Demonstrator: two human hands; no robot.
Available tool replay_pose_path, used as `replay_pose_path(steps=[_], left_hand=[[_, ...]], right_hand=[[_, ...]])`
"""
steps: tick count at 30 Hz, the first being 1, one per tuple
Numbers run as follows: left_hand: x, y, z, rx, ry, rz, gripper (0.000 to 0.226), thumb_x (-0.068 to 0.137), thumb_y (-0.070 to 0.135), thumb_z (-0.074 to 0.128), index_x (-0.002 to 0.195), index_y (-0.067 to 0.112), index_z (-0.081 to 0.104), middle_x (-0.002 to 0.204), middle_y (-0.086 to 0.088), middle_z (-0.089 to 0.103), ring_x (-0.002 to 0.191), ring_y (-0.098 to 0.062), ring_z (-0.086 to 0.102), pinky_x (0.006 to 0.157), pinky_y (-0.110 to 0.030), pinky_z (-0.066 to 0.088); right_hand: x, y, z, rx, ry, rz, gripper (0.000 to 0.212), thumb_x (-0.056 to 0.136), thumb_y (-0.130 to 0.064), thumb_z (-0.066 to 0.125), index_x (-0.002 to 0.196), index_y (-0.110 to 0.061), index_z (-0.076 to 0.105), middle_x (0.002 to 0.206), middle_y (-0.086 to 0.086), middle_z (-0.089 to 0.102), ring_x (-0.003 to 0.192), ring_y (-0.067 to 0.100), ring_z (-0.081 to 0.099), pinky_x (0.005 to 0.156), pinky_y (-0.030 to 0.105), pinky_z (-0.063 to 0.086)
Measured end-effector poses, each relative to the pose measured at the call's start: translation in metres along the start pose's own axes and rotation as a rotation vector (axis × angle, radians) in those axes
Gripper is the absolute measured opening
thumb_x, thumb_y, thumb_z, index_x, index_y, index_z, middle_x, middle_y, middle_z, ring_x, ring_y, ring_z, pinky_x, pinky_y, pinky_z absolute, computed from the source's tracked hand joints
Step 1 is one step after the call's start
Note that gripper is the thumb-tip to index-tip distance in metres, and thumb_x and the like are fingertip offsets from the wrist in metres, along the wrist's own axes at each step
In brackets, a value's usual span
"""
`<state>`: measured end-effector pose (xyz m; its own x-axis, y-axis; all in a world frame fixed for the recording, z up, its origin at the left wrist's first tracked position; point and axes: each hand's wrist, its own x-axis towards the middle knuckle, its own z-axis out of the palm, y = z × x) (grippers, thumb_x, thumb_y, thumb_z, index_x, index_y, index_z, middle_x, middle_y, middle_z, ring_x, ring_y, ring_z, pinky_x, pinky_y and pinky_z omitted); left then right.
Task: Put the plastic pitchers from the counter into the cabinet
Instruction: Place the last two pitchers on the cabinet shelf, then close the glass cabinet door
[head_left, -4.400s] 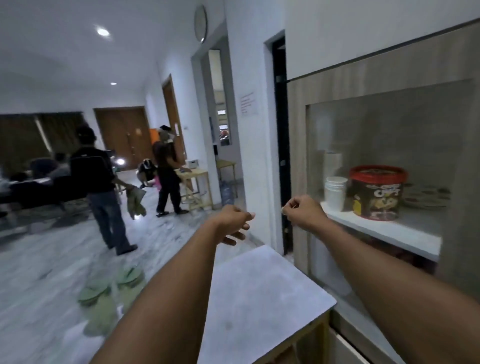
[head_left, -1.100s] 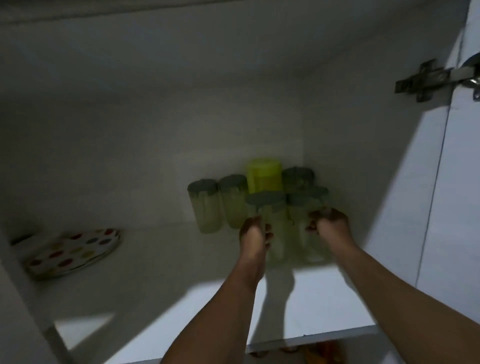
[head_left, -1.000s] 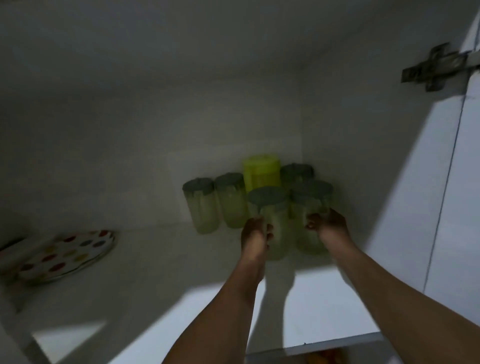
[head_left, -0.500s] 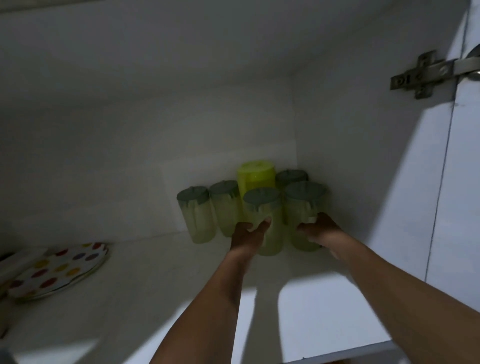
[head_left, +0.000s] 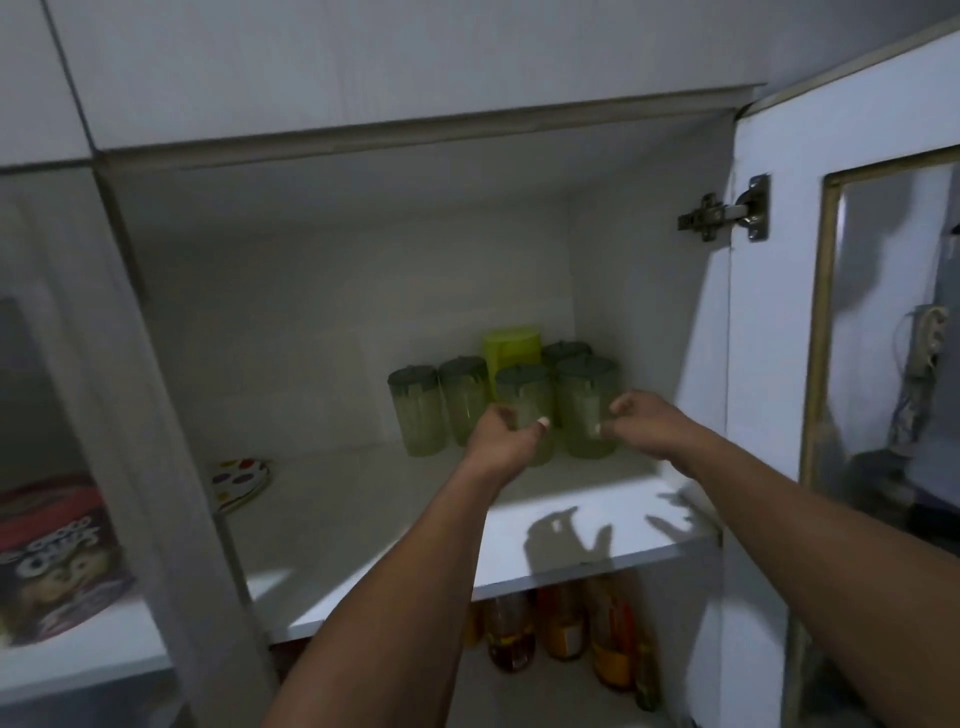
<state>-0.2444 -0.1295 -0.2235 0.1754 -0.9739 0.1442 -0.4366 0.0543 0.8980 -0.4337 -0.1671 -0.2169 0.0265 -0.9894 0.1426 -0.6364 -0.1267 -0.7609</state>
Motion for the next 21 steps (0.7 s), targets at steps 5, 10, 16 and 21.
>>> replay_pose_path(steps=[5, 10, 16, 21], left_hand=[[-0.093, 0.011, -0.009, -0.002, -0.11, 0.058, 0.057, 0.096, 0.032, 0.066, 0.146, 0.012, 0.044, 0.145, -0.012, 0.051, 0.123, -0.026, 0.054, 0.101, -0.036, 0.045], [-0.168, 0.025, -0.016, 0.019, -0.171, 0.096, 0.055, 0.095, 0.03, 0.067, 0.143, 0.011, 0.046, 0.135, -0.013, 0.057, 0.117, -0.025, 0.057, 0.104, -0.039, 0.048], [-0.224, 0.08, 0.002, 0.025, -0.192, 0.262, 0.053, 0.094, 0.033, 0.067, 0.14, 0.015, 0.048, 0.134, -0.013, 0.059, 0.119, -0.028, 0.059, 0.103, -0.046, 0.051], [-0.268, 0.124, 0.042, 0.059, -0.218, 0.444, 0.052, 0.092, 0.032, 0.067, 0.139, 0.016, 0.051, 0.135, -0.011, 0.058, 0.119, -0.026, 0.06, 0.099, -0.04, 0.052]], right_hand=[[-0.093, -0.005, -0.016, 0.007, 0.058, -0.06, 0.029, 0.088, -0.03, 0.068, 0.112, -0.017, 0.058, 0.119, 0.007, 0.059, 0.107, 0.026, 0.057, 0.091, 0.04, 0.048], [-0.185, -0.009, -0.033, -0.096, 0.118, -0.11, 0.039, 0.089, -0.026, 0.067, 0.125, -0.014, 0.059, 0.123, 0.008, 0.059, 0.106, 0.023, 0.057, 0.083, 0.032, 0.043], [-0.259, -0.016, -0.109, -0.131, 0.349, -0.149, 0.033, 0.09, -0.024, 0.066, 0.121, -0.014, 0.063, 0.124, 0.011, 0.063, 0.104, 0.021, 0.057, 0.083, 0.03, 0.041], [-0.306, -0.01, -0.176, -0.158, 0.569, -0.192, 0.026, 0.088, -0.017, 0.066, 0.114, -0.011, 0.066, 0.119, 0.012, 0.064, 0.111, 0.025, 0.06, 0.084, 0.031, 0.042]])
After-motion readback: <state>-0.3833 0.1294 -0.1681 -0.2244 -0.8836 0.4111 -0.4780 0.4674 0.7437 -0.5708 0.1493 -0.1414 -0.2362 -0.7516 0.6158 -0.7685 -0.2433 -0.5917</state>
